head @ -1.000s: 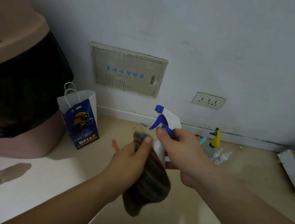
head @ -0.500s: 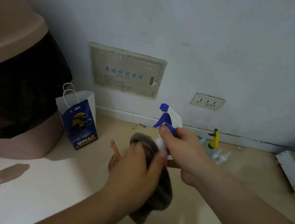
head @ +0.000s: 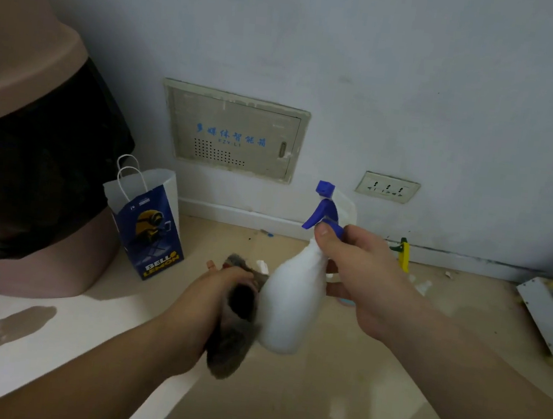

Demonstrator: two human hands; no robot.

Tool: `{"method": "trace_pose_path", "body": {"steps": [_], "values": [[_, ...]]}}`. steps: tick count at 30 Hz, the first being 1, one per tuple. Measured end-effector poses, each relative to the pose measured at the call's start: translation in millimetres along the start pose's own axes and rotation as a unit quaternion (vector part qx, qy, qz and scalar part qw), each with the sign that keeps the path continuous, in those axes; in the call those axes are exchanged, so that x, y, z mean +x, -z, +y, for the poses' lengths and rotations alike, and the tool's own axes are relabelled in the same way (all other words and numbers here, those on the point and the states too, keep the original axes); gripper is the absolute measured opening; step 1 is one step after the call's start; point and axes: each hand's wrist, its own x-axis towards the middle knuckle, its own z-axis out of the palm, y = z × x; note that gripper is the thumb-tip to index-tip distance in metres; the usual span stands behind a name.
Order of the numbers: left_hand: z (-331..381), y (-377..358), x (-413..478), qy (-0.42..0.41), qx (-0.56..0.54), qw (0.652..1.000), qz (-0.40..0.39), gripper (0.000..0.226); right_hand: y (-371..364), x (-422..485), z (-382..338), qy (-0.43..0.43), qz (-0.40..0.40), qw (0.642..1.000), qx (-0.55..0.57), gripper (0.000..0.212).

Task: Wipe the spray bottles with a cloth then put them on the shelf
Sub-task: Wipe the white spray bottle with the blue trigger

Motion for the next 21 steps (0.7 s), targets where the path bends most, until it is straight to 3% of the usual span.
{"method": "trace_pose_path", "body": {"steps": [8,12,15,16,19,20,21], "values": [[0.1,-8.9,1.2,0.053,-0.042,0.998,-0.013,0.037,-1.0,-2.7,-1.3,0.002,-0.017,1.0,0.014,0.025],[1.1,-12.1,-4.7,0.043,-0.034,0.998,-0.044,0.065,-0.6,-2.0,-1.0,0.007,-0.01,1.0,0.011,0.029],[-4.5,-16.6,-14.0,-0.09,0.107,0.987,-0.079,0.022,-5.5,-1.0,3.1,0.011,0.007,1.0,0.006,0.034],[-9.1,-19.4,-11.4,-0.173,0.202,0.961,-0.082,0.024,-7.4,-1.2,4.0,0.012,0.011,1.0,0.007,0.036],[-13.6,-23.9,-13.7,-0.399,0.394,0.824,-0.081,0.064,-12.9,-4.3,3.6,0.02,0.014,1.0,-0.002,0.04],[-15.1,-22.2,-11.0,-0.412,0.398,0.816,-0.077,0.075,-15.0,-5.5,3.9,0.023,0.017,1.0,-0.008,0.041],[-14.8,-21.8,-6.2,-0.388,0.383,0.834,-0.076,0.08,-17.1,-6.8,5.0,0.022,0.019,0.999,-0.016,0.04]]}}
